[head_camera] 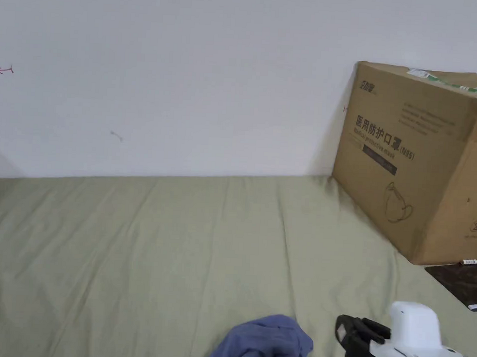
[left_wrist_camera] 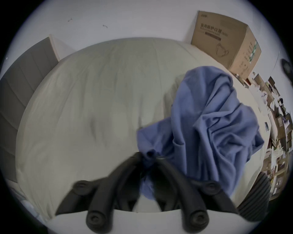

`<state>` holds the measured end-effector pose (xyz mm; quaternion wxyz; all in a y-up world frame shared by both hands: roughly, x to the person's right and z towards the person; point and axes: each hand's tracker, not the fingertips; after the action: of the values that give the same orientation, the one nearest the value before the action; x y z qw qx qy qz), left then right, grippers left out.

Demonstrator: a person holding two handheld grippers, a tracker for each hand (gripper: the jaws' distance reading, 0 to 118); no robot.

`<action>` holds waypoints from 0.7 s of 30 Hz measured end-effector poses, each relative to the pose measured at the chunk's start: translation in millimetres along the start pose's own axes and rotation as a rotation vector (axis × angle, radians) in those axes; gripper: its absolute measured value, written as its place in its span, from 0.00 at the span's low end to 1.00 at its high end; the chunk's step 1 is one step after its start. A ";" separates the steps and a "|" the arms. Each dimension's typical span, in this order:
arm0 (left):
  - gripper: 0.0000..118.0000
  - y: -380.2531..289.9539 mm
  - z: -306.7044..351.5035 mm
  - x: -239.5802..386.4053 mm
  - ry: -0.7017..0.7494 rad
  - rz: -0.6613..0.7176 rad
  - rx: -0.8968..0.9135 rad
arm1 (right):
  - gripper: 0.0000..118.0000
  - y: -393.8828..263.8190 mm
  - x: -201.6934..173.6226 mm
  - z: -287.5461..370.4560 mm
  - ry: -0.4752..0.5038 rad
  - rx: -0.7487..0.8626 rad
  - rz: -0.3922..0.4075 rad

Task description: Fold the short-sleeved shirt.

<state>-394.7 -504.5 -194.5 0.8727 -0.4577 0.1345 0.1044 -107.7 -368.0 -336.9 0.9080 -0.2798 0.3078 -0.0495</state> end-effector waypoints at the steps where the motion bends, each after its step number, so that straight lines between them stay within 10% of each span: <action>1: 0.03 -0.5 8.1 -9.4 -0.028 0.038 0.027 | 0.00 7.0 8.2 -19.5 0.070 -0.060 -0.054; 4: 0.03 3.8 34.7 -34.3 -0.180 0.189 0.068 | 0.12 22.8 27.0 -84.4 0.069 -0.194 -0.190; 6: 0.03 5.8 51.1 -47.1 -0.205 0.207 0.119 | 0.72 28.9 35.9 -136.9 -0.002 -0.362 -0.229; 7: 0.03 6.2 59.6 -52.4 -0.213 0.205 0.132 | 0.87 24.6 44.0 -170.1 0.001 -0.495 -0.244; 13: 0.03 5.3 80.3 -69.2 -0.192 0.185 0.133 | 0.79 -8.8 68.1 -262.2 -0.136 -0.690 -0.382; 15: 0.03 3.2 78.6 -71.2 -0.176 0.187 0.126 | 0.49 -8.6 52.1 -257.0 -0.154 -0.694 -0.232; 16: 0.03 2.3 76.9 -74.2 -0.174 0.190 0.121 | 0.14 -5.1 46.1 -253.3 -0.158 -0.675 -0.150; 19: 0.03 2.1 73.1 -77.6 -0.178 0.206 0.104 | 0.07 6.7 37.9 -224.4 -0.158 -0.632 0.008; 21: 0.03 5.7 80.8 -83.0 -0.198 0.206 0.128 | 0.07 21.3 46.6 -194.9 -0.059 -0.561 -0.089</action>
<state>-463.4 -439.4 -127.5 0.8938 -0.3723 0.1005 0.2290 -186.2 -455.4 -500.6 0.8007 -0.5346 0.2702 0.0062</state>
